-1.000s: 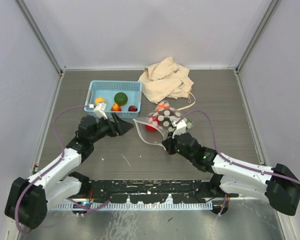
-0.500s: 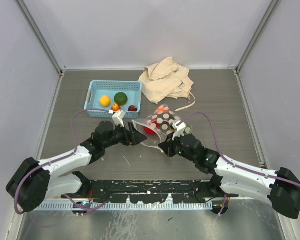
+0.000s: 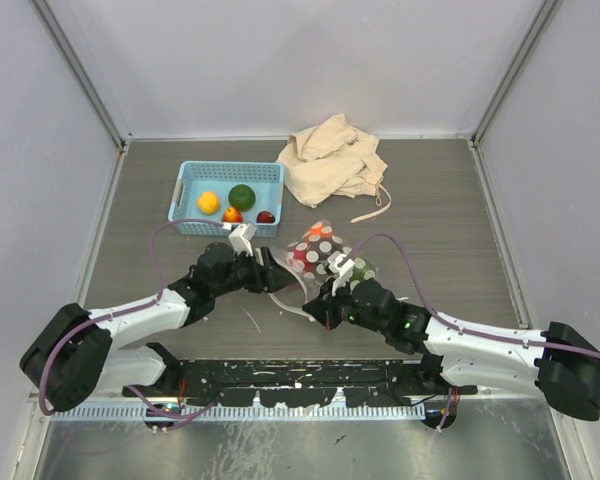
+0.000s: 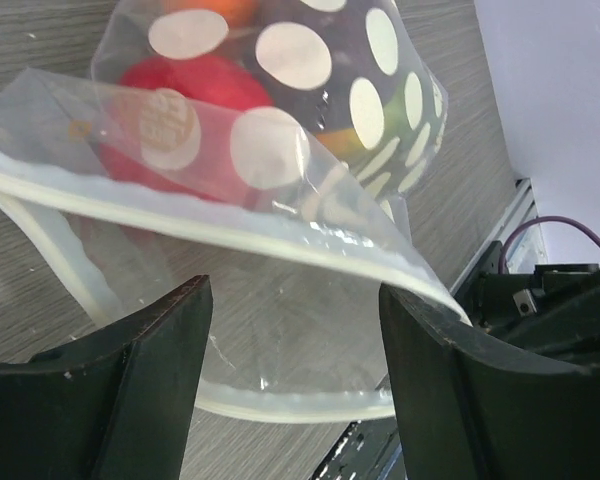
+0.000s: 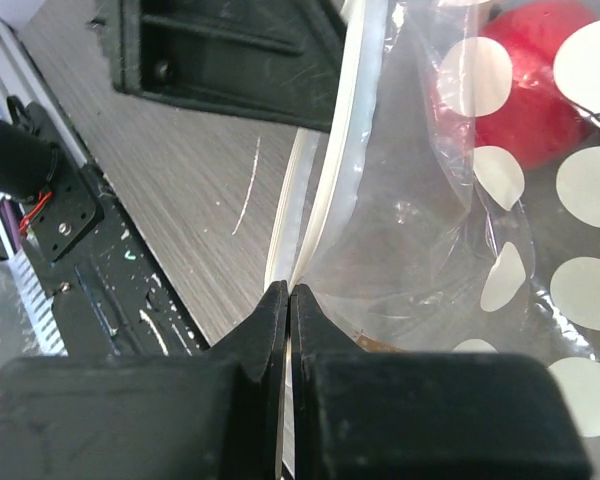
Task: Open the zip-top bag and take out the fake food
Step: Pick up the fake fruit from the zipper food storage bag.
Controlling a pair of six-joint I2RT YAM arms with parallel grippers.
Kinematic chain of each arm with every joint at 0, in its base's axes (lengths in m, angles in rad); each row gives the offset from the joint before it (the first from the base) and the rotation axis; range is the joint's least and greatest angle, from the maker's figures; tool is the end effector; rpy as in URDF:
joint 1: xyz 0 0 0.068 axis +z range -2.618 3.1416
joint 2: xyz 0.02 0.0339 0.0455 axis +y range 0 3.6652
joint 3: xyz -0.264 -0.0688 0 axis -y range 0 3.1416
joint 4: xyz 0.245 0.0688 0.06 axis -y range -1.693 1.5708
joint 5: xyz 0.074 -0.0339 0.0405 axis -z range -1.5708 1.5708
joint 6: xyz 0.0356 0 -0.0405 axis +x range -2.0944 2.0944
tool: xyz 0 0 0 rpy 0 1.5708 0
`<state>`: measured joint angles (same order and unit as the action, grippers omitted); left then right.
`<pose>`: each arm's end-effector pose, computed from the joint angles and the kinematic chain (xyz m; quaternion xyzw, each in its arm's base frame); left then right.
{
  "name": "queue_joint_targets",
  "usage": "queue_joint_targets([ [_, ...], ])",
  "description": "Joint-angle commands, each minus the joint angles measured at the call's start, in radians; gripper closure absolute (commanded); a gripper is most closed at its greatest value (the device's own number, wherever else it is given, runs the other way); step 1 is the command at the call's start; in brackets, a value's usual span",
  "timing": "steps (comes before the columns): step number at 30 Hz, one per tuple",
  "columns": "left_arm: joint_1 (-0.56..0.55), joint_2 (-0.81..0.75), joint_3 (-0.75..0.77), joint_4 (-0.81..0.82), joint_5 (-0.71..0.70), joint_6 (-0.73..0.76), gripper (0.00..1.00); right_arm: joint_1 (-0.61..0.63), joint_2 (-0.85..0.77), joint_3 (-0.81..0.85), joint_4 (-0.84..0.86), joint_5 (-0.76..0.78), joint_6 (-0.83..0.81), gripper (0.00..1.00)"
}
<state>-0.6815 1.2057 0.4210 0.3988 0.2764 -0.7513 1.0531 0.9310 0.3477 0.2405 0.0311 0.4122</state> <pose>0.1817 -0.1599 0.1887 0.0482 0.8239 -0.4494 0.3421 0.1015 0.1760 0.2036 -0.2489 0.7785 0.3759 0.4368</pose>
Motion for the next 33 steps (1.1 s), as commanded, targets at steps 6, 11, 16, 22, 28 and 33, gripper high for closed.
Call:
queue_joint_targets([
  [6,-0.008,0.004,-0.012,0.038,-0.085,0.007,0.28,0.083,0.009,0.05,0.116,-0.008,-0.057,0.99],
  [11,-0.006,0.006,-0.017,0.061,-0.095,0.005,0.27,0.131,0.028,0.076,0.129,-0.029,-0.103,0.99],
  [16,-0.008,0.019,-0.017,0.059,-0.098,0.012,0.27,0.15,0.036,0.096,0.139,-0.047,-0.122,0.99],
  [22,-0.008,0.002,-0.029,0.083,-0.06,0.013,0.26,0.161,0.074,0.144,0.078,-0.018,-0.133,0.98],
  [28,-0.009,-0.006,-0.031,0.053,-0.065,0.029,0.28,0.16,-0.011,0.141,0.045,-0.051,-0.156,0.65],
  [33,-0.008,0.014,-0.038,0.077,-0.049,0.027,0.33,0.16,-0.188,0.18,-0.078,-0.01,-0.209,0.58],
])
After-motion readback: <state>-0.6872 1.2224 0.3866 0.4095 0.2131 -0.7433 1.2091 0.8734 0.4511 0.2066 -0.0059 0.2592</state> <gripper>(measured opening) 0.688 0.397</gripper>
